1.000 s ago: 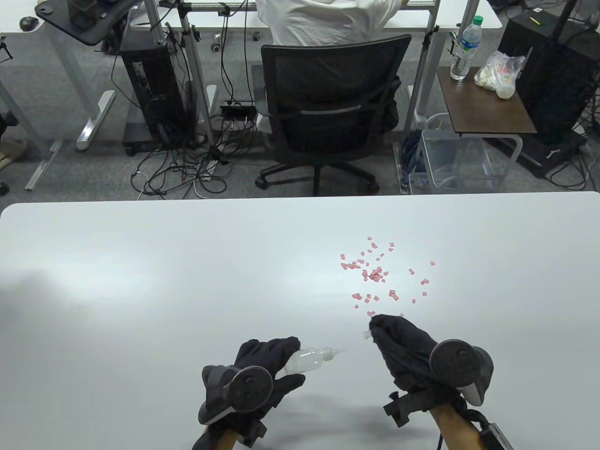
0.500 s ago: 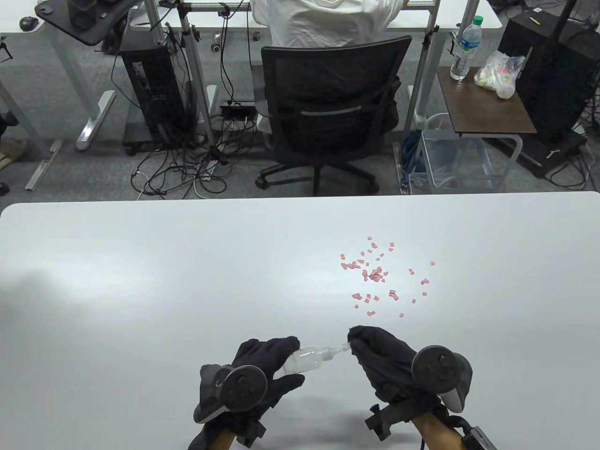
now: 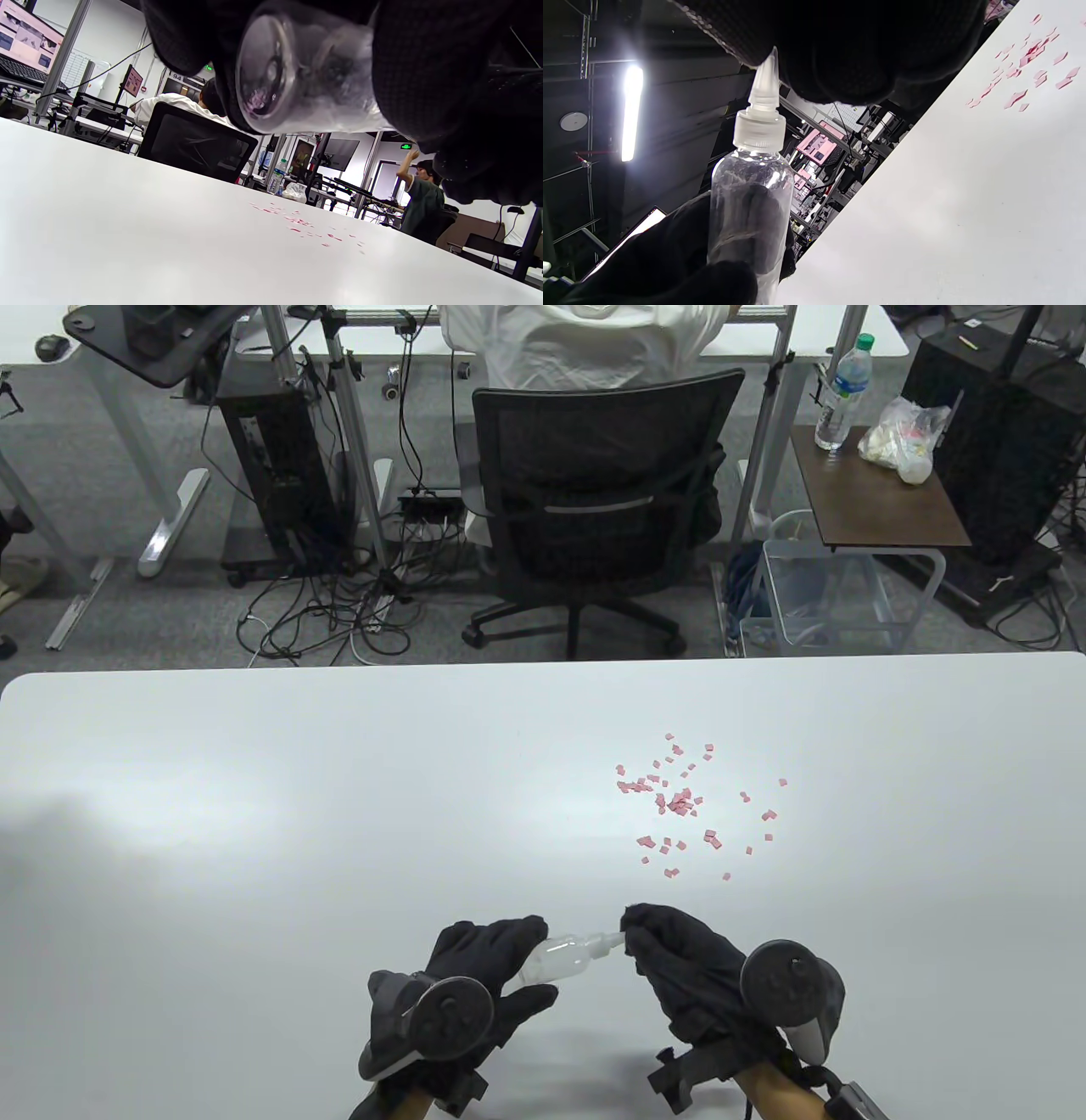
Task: Squeeze empty conical bottle to blow paper scraps with air puff
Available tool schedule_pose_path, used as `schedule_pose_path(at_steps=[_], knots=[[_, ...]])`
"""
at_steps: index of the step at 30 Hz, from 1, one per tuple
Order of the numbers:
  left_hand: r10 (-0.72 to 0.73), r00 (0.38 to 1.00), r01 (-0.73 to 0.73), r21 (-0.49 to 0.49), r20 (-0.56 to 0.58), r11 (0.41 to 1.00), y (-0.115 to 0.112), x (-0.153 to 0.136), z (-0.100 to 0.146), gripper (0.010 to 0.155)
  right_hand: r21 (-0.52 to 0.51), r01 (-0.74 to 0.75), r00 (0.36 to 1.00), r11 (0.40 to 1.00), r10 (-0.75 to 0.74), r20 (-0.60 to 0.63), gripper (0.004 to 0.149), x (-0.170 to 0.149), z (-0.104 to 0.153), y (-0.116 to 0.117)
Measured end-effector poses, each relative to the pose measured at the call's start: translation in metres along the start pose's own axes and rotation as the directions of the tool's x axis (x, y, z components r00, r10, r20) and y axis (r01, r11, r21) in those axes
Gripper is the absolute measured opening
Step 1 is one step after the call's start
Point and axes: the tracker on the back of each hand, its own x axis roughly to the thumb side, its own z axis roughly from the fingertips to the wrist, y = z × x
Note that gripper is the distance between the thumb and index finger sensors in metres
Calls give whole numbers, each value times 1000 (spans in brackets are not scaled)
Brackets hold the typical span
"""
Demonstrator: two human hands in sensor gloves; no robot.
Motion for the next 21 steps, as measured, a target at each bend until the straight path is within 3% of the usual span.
schedule_pose_path(at_steps=[4, 9, 13, 17, 21], knots=[[-9, 1000, 9, 0, 10, 1000, 0, -1, 0, 74, 26, 10, 1000, 1000, -10, -7, 39, -2, 0, 1], [77, 997, -74, -80, 23, 994, -3, -9, -2, 74, 51, 41, 998, 998, -43, 42, 39, -2, -1, 0], [58, 998, -57, -63, 19, 996, -2, -9, -2, 74, 86, 18, 996, 996, -25, 85, 39, -3, -3, -2], [-18, 999, 18, -8, 42, 1000, -1, -2, 0, 74, 72, -22, 995, 997, 15, 100, 42, -2, -3, -3], [-151, 984, 139, 129, 93, 982, 3, 6, 4, 74, 92, -67, 997, 994, 64, 32, 41, -2, -3, 1]])
